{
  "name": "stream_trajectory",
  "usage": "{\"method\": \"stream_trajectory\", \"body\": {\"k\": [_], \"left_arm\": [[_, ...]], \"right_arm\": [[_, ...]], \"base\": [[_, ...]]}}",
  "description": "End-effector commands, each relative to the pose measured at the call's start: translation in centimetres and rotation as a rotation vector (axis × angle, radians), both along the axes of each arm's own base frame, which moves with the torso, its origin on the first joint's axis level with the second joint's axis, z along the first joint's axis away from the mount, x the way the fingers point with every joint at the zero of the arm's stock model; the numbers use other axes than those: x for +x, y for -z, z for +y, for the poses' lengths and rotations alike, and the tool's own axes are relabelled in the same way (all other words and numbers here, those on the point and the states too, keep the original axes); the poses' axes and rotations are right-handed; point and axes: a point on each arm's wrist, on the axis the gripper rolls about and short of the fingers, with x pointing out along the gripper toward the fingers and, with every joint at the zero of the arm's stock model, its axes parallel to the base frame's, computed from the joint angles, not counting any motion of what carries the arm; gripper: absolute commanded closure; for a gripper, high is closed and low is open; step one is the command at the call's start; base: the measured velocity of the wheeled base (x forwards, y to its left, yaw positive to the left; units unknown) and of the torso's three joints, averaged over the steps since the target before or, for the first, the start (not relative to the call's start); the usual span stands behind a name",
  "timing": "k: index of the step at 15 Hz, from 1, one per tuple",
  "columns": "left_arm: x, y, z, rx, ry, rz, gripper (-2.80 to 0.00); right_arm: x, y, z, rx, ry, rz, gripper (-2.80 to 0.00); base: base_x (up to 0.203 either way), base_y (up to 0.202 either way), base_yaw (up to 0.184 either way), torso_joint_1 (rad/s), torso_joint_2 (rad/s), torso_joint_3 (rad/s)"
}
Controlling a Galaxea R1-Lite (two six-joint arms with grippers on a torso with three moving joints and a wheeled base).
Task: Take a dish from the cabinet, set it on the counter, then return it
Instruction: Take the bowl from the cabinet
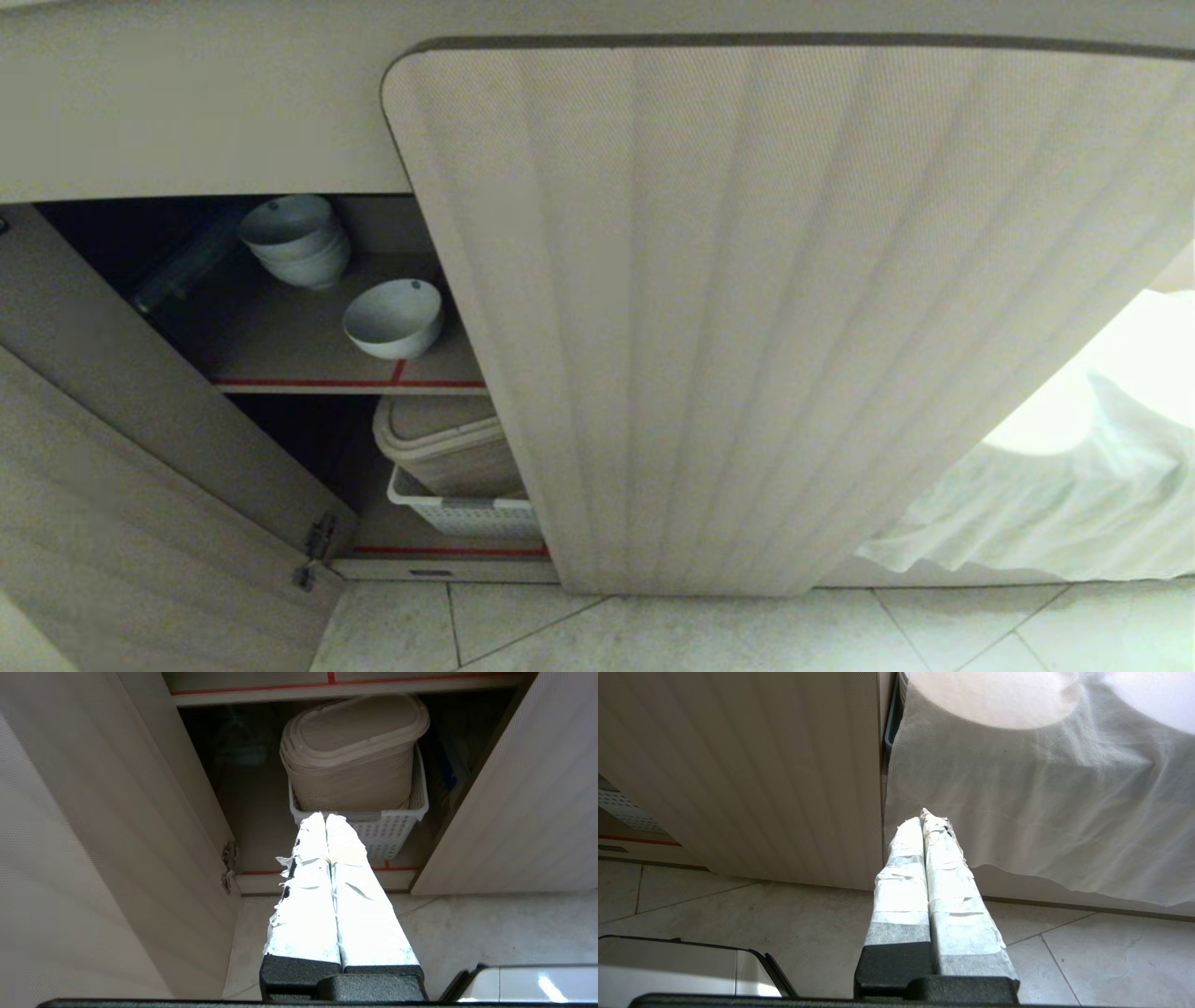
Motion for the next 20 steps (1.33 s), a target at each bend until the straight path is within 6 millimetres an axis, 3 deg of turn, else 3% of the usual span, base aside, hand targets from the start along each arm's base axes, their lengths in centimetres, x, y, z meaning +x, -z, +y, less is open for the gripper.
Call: {"method": "stream_trajectory", "body": {"k": [1, 9, 14, 20], "left_arm": [[0.0, -0.5, 0.0, -0.005, 0.009, -0.045, 0.0], [-1.0, -4.2, -0.3, -0.072, 0.145, -0.07, 0.0], [0.8, -6.0, -0.3, -0.236, 0.145, 0.065, 0.0], [3.5, -5.9, -0.3, -0.489, 0.077, 0.279, 0.0]], "right_arm": [[0.0, 0.0, 0.0, -0.001, -0.001, 0.0, 0.0], [0.0, 0.0, 0.0, -0.001, -0.001, 0.0, 0.0], [0.0, 0.0, 0.0, -0.001, -0.002, 0.0, 0.0], [0.0, 0.0, 0.0, -0.001, -0.001, 0.0, 0.0]], "base": [[0.0, 0.0, 0.0, 0.0, 0.0, 0.0], [0.0, 0.0, 0.0, 0.0, 0.0, 0.0], [0.0, 0.0, 0.0, 0.0, 0.0, 0.0], [0.0, 0.0, 0.0, 0.0, 0.0, 0.0]]}}
